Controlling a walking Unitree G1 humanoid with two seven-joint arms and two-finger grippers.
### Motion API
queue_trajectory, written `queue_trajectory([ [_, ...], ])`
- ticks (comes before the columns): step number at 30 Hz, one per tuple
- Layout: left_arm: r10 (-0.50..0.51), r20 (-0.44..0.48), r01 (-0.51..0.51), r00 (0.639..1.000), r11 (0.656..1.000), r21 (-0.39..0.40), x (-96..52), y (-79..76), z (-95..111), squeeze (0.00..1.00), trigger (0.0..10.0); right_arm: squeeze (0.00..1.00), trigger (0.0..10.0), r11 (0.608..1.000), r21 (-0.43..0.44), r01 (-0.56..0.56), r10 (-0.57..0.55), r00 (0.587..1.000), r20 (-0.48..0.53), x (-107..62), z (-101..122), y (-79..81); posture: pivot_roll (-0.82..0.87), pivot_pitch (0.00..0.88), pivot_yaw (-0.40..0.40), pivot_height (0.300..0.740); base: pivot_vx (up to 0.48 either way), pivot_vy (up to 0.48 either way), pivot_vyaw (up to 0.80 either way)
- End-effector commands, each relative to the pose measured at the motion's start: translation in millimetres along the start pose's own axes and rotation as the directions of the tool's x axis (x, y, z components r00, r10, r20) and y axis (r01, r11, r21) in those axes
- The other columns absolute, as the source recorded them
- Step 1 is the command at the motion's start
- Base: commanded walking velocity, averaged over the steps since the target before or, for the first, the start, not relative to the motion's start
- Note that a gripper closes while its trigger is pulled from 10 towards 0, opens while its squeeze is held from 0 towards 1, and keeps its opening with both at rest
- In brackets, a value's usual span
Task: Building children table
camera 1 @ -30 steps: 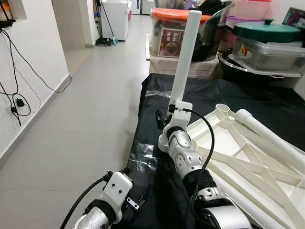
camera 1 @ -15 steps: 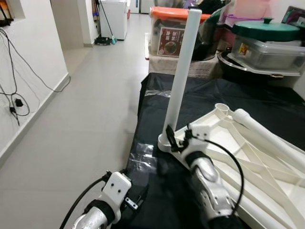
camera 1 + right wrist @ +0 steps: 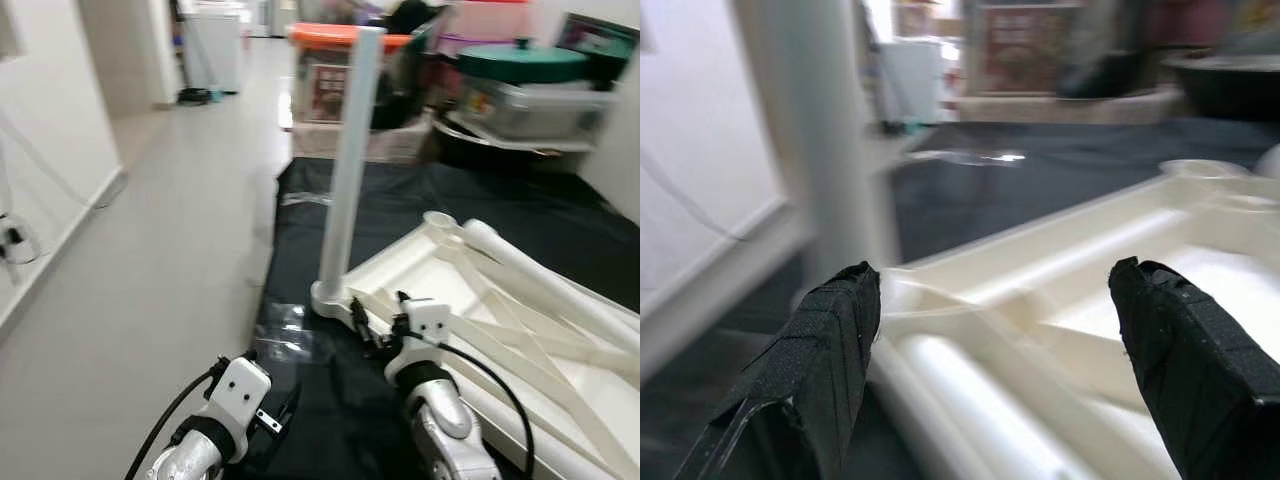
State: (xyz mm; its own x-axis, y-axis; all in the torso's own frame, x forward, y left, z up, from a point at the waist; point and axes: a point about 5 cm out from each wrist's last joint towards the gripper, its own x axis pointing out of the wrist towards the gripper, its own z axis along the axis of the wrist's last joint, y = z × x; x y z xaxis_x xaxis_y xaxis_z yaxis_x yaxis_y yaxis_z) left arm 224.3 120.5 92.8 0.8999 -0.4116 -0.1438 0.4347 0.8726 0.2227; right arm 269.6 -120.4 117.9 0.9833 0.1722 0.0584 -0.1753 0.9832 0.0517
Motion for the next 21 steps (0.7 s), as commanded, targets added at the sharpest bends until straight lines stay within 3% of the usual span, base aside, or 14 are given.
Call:
queue_trajectory([
  [1,-0.013,-0.025,0.013,1.0,1.0,0.009,-0.1,-3.7,-5.2,0.0,10.0,0.0,10.0,1.0,-0.016,0.019,-0.018,1.0,0.006,-0.5,3.4,-3.3,0.11,0.0,-0.063,0.74,0.0,-0.48,0.0],
  [13,-0.042,-0.027,0.042,0.999,0.999,-0.003,1.1,-6.9,-8.3,0.0,10.0,0.0,10.0,1.0,0.004,0.028,-0.028,0.999,-0.029,-5.0,1.7,-4.7,0.11,0.0,-0.067,0.74,0.0,-0.474,0.0],
  [21,-0.041,-0.023,0.041,0.999,0.999,-0.011,1.4,-7.5,-8.6,0.0,10.0,0.0,10.0,1.0,0.015,0.024,-0.023,0.999,-0.047,-4.4,-0.3,-4.8,0.11,0.0,-0.069,0.74,-0.331,-0.333,0.0],
])
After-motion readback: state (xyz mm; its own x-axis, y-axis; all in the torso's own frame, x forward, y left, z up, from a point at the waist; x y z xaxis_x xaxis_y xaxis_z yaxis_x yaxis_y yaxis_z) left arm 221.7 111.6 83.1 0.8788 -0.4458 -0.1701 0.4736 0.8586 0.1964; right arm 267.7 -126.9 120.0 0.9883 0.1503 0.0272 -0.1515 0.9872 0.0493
